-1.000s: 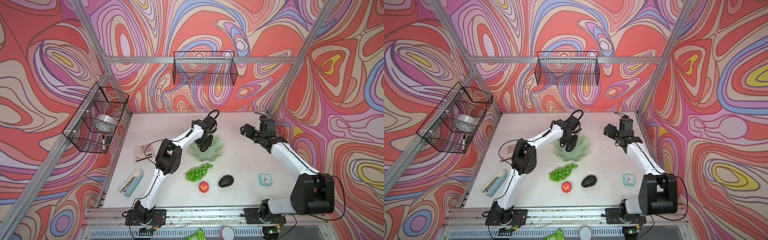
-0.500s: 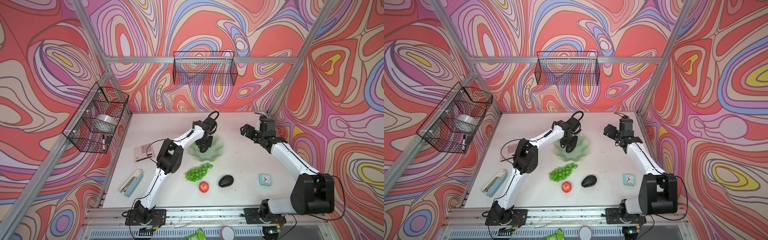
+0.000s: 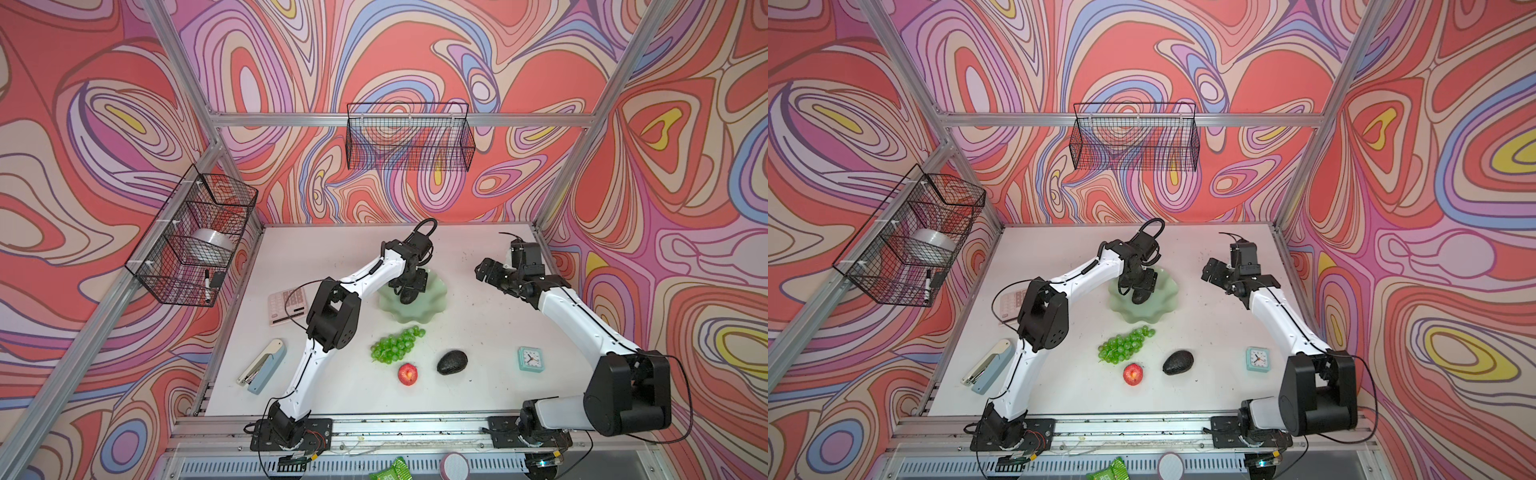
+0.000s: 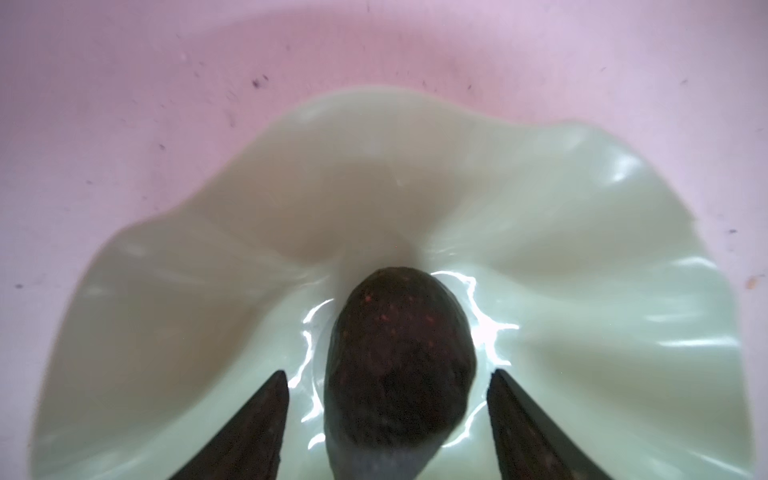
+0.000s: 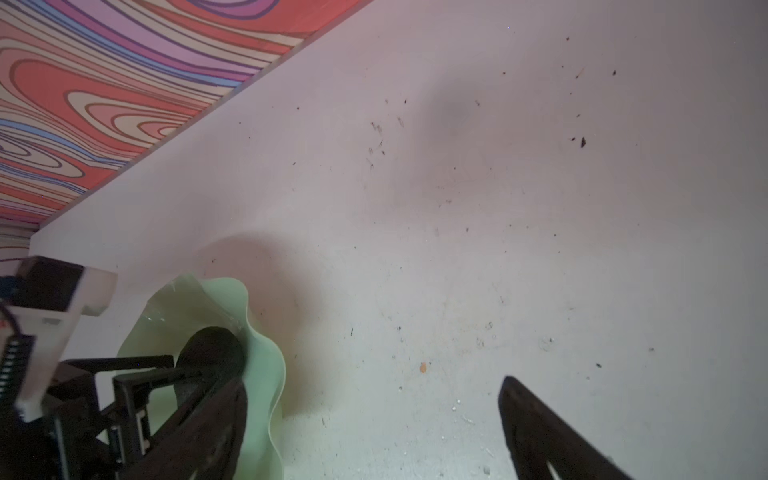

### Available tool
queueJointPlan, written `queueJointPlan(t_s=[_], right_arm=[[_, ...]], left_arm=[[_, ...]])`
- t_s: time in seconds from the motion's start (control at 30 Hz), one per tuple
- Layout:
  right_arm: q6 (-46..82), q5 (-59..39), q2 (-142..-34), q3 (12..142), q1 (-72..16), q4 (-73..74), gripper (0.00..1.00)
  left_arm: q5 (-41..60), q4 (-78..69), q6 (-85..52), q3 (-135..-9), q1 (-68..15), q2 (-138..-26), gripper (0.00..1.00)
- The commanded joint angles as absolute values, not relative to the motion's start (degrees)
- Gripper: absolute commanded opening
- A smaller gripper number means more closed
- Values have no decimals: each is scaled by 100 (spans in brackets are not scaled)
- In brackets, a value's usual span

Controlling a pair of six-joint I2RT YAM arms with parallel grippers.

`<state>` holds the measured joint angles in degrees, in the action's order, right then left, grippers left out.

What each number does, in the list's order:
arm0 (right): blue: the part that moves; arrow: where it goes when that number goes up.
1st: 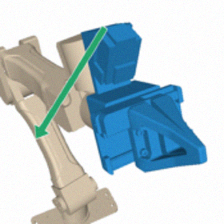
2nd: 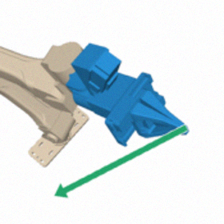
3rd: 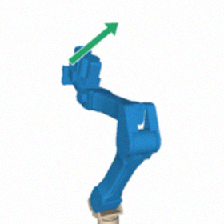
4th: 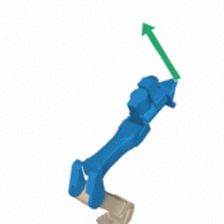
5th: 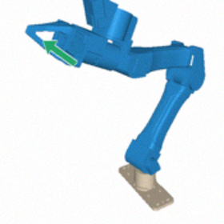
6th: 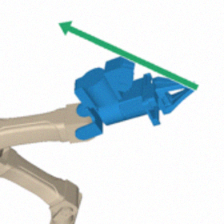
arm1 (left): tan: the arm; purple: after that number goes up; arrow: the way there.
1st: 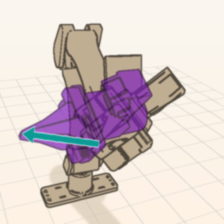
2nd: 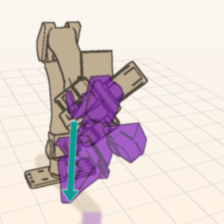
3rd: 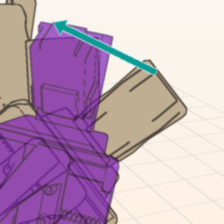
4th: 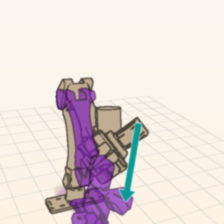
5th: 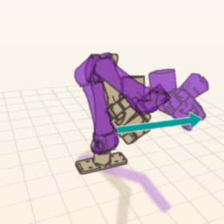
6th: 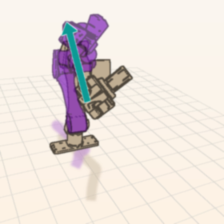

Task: Place and organize the fake fruits in the fruit bowl
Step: 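Grasp the second avocado with the right gripper while the left gripper withdraws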

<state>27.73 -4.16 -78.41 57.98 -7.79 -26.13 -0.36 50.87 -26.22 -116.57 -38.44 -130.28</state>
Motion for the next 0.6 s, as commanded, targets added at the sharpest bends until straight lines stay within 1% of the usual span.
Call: queueJointPlan(t_s=[0.0, 0.1, 0.27, 0.43, 0.57], right_arm=[[3266, 52, -7382, 5569, -1642, -3515, 98], [4178, 282, -7033, 5284, -2519, -4075, 98], [5680, 814, -6645, 5177, -3717, -5349, 98], [6917, 1043, -6434, 5144, -4473, -6145, 98], [7498, 733, -6483, 4888, -4839, -5969, 98]], left_arm=[[-391, 4574, -2665, -11290, -3859, -12017, 81], [-637, 4089, -2654, -10601, -3757, -11194, 85], [-882, 3046, -2786, -8836, -3279, -9576, 93], [-806, 2487, -2969, -7441, -2556, -8220, 96], [-748, 2438, -2950, -6779, -2076, -7552, 98]])
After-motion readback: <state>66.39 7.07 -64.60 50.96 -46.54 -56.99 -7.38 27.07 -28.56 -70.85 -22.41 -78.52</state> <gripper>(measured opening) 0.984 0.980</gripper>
